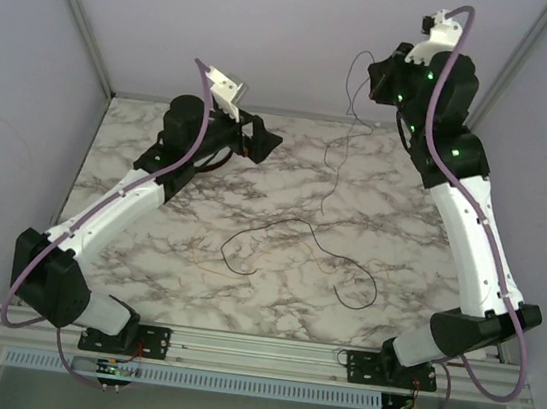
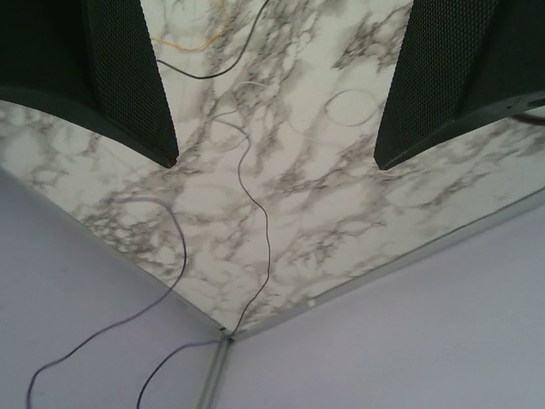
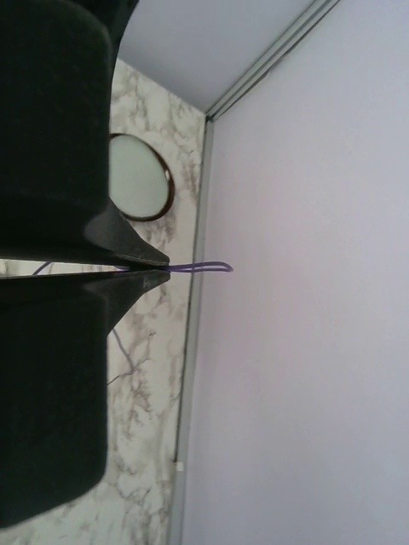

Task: Zip-tie the wires
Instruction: Pick up the cable at the center of the board, then straighten the cable at the center of the board.

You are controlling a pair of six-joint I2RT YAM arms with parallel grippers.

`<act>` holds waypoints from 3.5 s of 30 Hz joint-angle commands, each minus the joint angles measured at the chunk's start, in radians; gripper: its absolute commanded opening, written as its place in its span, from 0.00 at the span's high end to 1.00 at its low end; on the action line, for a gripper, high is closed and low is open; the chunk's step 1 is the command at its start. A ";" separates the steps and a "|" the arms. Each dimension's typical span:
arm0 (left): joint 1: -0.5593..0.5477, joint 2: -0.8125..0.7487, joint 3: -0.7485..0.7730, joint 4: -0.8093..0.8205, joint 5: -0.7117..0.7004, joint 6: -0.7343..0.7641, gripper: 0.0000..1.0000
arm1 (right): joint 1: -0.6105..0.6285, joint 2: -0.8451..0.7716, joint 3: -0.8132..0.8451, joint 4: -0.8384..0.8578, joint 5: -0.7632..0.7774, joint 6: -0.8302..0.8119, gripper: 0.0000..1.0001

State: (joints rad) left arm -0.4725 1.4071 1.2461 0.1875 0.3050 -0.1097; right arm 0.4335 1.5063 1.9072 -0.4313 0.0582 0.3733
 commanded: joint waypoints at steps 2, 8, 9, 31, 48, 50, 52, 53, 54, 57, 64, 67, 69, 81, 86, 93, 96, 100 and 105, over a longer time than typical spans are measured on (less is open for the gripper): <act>-0.016 0.002 -0.051 0.293 0.175 -0.163 0.00 | -0.002 -0.051 0.076 -0.008 -0.016 0.060 1.00; -0.078 -0.022 -0.051 0.448 0.227 -0.246 0.00 | -0.002 -0.073 0.032 -0.007 0.017 0.149 1.00; -0.093 -0.019 -0.043 0.443 0.227 -0.239 0.00 | -0.001 -0.075 0.027 -0.005 0.015 0.164 1.00; -0.202 0.327 0.243 0.123 -0.044 -0.018 0.00 | 0.010 -0.174 -0.090 0.069 -0.043 0.257 1.00; -0.212 0.440 0.340 0.032 0.084 0.006 0.62 | 0.009 -0.212 -0.138 0.098 -0.004 0.252 1.00; -0.212 0.435 0.339 0.024 0.079 0.012 0.77 | 0.008 -0.213 -0.143 0.099 0.009 0.243 1.00; -0.212 0.423 0.342 0.015 0.074 0.019 0.95 | 0.007 -0.218 -0.156 0.098 0.028 0.236 1.00; -0.212 0.414 0.348 0.001 0.071 0.027 1.00 | 0.006 -0.221 -0.165 0.098 0.037 0.231 1.00; -0.212 0.403 0.356 -0.021 0.064 0.037 1.00 | 0.004 -0.224 -0.175 0.098 0.048 0.225 1.00; -0.209 0.352 0.363 -0.085 0.021 0.066 1.00 | -0.004 -0.235 -0.220 0.098 0.083 0.210 1.00; -0.140 0.217 0.481 -0.303 -0.079 0.056 1.00 | -0.033 -0.227 -0.380 0.100 0.191 0.180 1.00; -0.095 0.150 0.524 -0.363 -0.099 0.038 1.00 | -0.039 -0.210 -0.443 0.106 0.233 0.182 1.00; -0.069 0.109 0.551 -0.407 -0.119 0.032 1.00 | -0.038 -0.196 -0.465 0.113 0.222 0.188 1.00; 0.057 -0.045 0.474 -0.662 -0.401 0.037 1.00 | -0.094 -0.115 -0.510 0.089 -0.022 0.180 0.33; 0.061 -0.076 0.401 -0.645 -0.428 0.035 1.00 | -0.110 -0.080 -0.542 0.086 0.018 0.131 0.30; 0.063 -0.102 0.338 -0.631 -0.415 0.030 1.00 | -0.109 0.146 -0.509 0.083 0.018 0.097 0.31; 0.063 -0.113 0.327 -0.632 -0.414 0.029 1.00 | -0.109 0.265 -0.464 0.032 0.047 0.088 0.32; 0.063 -0.121 0.329 -0.636 -0.396 0.025 1.00 | -0.107 0.362 -0.431 0.010 0.053 0.100 0.36; 0.063 -0.132 0.320 -0.632 -0.383 0.018 1.00 | -0.070 0.439 -0.398 0.010 0.041 0.129 0.39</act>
State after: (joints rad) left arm -0.4156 1.3113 1.5742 -0.4538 -0.0906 -0.0799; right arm 0.3298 1.9297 1.4223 -0.4297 0.0933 0.4824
